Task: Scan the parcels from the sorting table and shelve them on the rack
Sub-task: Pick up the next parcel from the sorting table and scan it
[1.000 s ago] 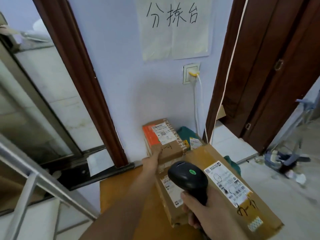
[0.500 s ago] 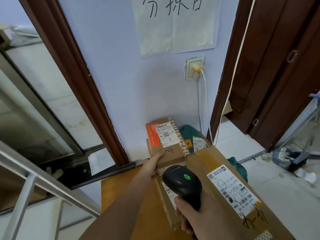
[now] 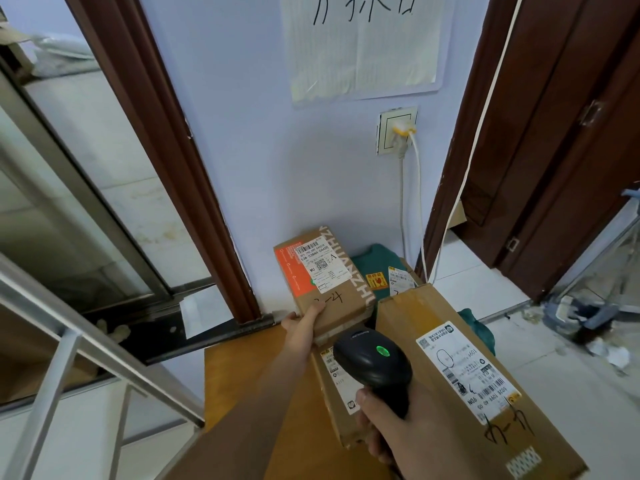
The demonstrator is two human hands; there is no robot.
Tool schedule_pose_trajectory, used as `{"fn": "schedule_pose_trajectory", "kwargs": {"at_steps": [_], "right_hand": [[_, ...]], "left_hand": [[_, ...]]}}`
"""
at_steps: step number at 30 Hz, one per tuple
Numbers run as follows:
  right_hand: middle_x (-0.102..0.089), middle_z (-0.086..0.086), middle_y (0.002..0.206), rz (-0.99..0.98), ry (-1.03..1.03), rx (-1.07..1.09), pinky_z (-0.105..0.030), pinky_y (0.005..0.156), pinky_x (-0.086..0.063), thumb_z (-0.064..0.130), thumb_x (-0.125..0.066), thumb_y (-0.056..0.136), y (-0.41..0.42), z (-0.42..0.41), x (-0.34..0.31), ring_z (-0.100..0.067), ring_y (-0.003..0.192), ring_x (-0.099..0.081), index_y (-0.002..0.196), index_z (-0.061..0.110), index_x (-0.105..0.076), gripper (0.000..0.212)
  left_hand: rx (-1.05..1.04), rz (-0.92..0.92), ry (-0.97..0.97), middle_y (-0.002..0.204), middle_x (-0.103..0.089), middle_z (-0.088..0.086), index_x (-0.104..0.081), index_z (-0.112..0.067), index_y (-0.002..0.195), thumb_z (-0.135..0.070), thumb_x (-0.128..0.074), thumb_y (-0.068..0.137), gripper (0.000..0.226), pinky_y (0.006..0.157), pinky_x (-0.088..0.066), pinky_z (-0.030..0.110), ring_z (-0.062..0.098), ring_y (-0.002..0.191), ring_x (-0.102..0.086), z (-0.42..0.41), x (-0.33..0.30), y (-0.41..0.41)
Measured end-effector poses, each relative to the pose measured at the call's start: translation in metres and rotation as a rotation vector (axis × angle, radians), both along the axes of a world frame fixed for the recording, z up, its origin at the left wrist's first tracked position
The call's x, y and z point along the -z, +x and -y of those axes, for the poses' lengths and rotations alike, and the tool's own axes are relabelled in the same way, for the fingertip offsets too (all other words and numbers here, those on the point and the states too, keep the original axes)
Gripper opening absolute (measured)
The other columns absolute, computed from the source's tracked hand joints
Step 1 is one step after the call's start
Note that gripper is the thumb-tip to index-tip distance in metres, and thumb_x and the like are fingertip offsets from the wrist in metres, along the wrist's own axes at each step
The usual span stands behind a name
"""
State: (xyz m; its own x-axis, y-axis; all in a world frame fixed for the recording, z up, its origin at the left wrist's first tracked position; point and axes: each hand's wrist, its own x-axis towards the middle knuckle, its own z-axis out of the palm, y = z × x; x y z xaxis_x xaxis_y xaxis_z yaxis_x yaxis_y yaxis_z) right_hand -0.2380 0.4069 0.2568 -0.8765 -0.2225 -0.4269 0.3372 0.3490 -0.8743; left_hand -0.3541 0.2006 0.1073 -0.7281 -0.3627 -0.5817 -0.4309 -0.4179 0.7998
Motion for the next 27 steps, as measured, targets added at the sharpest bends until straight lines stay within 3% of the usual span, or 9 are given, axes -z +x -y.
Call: {"fn": "schedule_pose_trajectory", "kwargs": {"at_steps": [4, 9, 12, 15, 18, 21, 27], "right_hand": [[-0.07, 0.001, 0.058, -0.052, 0.025, -0.016, -0.013, 0.05, -0.05, 0.035, -0.069, 0.091, 0.003, 0.0, -0.005, -0.006, 0.048, -0.063, 0.092, 0.022, -0.065, 0.013], [-0.07, -0.003, 0.065, -0.1, 0.03, 0.001, -0.017, 0.053, -0.052, 0.037, -0.067, 0.091, 0.009, 0.005, -0.01, -0.009, 0.051, -0.065, 0.092, 0.021, -0.064, 0.017], [-0.068, -0.002, 0.062, -0.197, 0.059, -0.012, -0.021, 0.06, -0.054, 0.037, -0.066, 0.092, 0.014, 0.011, -0.013, -0.007, 0.054, -0.064, 0.087, 0.022, -0.065, 0.016], [-0.069, -0.005, 0.065, -0.284, 0.019, -0.027, -0.022, 0.059, -0.056, 0.031, -0.065, 0.093, 0.023, 0.02, -0.021, -0.01, 0.053, -0.065, 0.089, 0.023, -0.063, 0.009], [-0.069, 0.002, 0.062, -0.38, 0.016, -0.029, -0.014, 0.052, -0.05, 0.029, -0.064, 0.094, 0.034, 0.032, -0.028, -0.009, 0.052, -0.066, 0.095, 0.025, -0.062, 0.004], [-0.068, 0.0, 0.06, -0.426, 0.051, -0.015, -0.018, 0.052, -0.05, 0.033, -0.062, 0.094, 0.041, 0.042, -0.027, -0.008, 0.05, -0.066, 0.086, 0.02, -0.063, 0.016], [-0.064, 0.002, 0.055, -0.469, 0.078, 0.018, -0.012, 0.047, -0.046, 0.032, -0.061, 0.096, 0.053, 0.053, -0.023, -0.006, 0.045, -0.062, 0.084, 0.013, -0.064, 0.022]], "left_hand": [[-0.071, -0.049, 0.113, 0.129, -0.062, 0.011, -0.029, -0.02, 0.152, -0.035, -0.084, 0.086, 0.087, 0.078, -0.054, 0.038, 0.026, 0.112, -0.066, 0.01, -0.003, 0.011], [-0.034, -0.161, 0.118, 0.136, -0.057, 0.009, -0.032, -0.028, 0.148, -0.019, -0.082, 0.089, 0.078, 0.104, -0.054, 0.055, 0.029, 0.122, -0.06, 0.025, -0.005, 0.038], [0.006, -0.254, 0.129, 0.142, -0.056, 0.01, -0.027, -0.032, 0.153, -0.016, -0.094, 0.069, 0.108, 0.104, -0.055, 0.056, 0.032, 0.126, -0.06, 0.037, -0.015, 0.06], [0.132, -0.309, 0.042, 0.145, -0.056, 0.011, -0.021, -0.041, 0.158, -0.02, -0.096, 0.051, 0.132, 0.092, -0.059, 0.044, 0.032, 0.128, -0.062, 0.047, -0.027, 0.087], [0.243, -0.371, -0.092, 0.145, -0.054, 0.007, -0.018, -0.04, 0.16, -0.013, -0.09, 0.058, 0.127, 0.098, -0.055, 0.038, 0.027, 0.131, -0.059, 0.051, -0.037, 0.11], [0.287, -0.408, -0.112, 0.149, -0.049, 0.005, -0.017, -0.041, 0.159, -0.014, -0.091, 0.053, 0.132, 0.107, -0.053, 0.047, 0.028, 0.136, -0.054, 0.053, -0.046, 0.125], [0.314, -0.425, -0.142, 0.152, -0.048, 0.0, -0.024, -0.045, 0.156, -0.019, -0.095, 0.051, 0.129, 0.11, -0.053, 0.051, 0.029, 0.139, -0.051, 0.059, -0.051, 0.14]]}}
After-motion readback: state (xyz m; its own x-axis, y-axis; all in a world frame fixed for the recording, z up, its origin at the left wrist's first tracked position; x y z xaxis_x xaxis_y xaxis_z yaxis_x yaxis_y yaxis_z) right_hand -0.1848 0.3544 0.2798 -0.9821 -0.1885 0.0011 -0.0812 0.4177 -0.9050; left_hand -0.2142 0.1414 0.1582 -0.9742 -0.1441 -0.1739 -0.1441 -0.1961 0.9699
